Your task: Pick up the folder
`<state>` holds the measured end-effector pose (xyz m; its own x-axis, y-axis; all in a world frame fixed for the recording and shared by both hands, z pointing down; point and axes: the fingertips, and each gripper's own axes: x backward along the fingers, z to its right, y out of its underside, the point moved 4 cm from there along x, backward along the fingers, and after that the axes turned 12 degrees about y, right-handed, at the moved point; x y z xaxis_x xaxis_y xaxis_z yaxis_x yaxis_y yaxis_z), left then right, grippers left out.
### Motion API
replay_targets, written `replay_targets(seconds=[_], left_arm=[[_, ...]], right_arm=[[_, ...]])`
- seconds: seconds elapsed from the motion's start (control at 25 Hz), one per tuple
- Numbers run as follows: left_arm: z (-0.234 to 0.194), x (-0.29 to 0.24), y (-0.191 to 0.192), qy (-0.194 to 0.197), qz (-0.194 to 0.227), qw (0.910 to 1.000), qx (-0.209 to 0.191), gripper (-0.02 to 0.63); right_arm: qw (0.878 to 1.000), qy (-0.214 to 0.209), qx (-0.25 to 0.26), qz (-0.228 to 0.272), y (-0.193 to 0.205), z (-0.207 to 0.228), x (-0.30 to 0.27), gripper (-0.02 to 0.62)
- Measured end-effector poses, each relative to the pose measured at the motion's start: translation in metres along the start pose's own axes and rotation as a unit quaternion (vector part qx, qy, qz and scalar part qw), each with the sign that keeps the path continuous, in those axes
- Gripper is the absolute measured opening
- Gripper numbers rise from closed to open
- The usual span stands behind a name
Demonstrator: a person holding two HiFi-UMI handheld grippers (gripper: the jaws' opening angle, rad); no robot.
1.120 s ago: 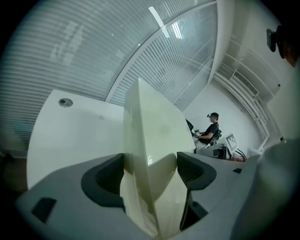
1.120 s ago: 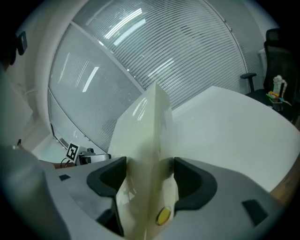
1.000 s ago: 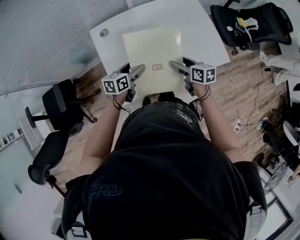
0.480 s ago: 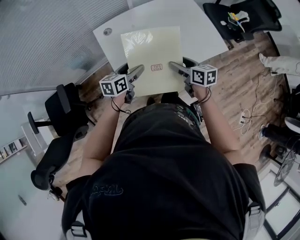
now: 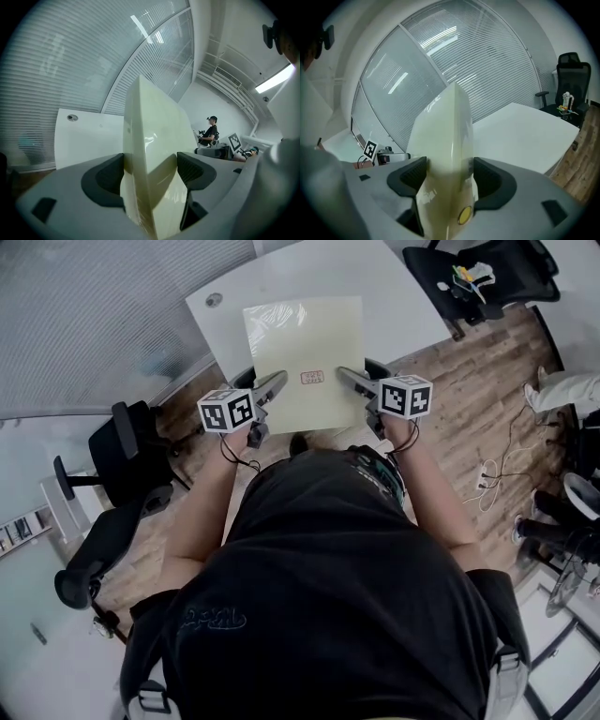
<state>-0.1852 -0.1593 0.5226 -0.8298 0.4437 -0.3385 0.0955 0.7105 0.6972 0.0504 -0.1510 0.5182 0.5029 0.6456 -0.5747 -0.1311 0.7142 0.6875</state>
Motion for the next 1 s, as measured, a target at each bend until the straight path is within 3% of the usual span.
replay_targets(seconds=[0.16, 0.4, 0.6, 1.0], left_arm=[[0.04, -0.04, 0.008, -0.017, -0.005, 0.9998, -0.003, 0.356], [0.05, -0.051, 0.028, -0.015, 0.002, 0.9997, 0.019, 0.356], [0.094, -0.085, 0.051, -0.032, 0.007, 0.9992, 0.023, 0.356], [0.139, -0.08, 0.101, -0.077, 0.038, 0.9954, 0.041, 0.356]], right_arm=[[1.0, -0.009, -0.01, 0.0, -0.002, 0.045, 0.032, 0.313], [1.0, -0.006, 0.002, -0.013, 0.005, 0.058, 0.046, 0.313], [1.0, -0.02, 0.0, -0.017, 0.014, 0.103, 0.083, 0.313], [0.997, -0.065, 0.032, -0.039, 0.042, 0.116, 0.113, 0.313]])
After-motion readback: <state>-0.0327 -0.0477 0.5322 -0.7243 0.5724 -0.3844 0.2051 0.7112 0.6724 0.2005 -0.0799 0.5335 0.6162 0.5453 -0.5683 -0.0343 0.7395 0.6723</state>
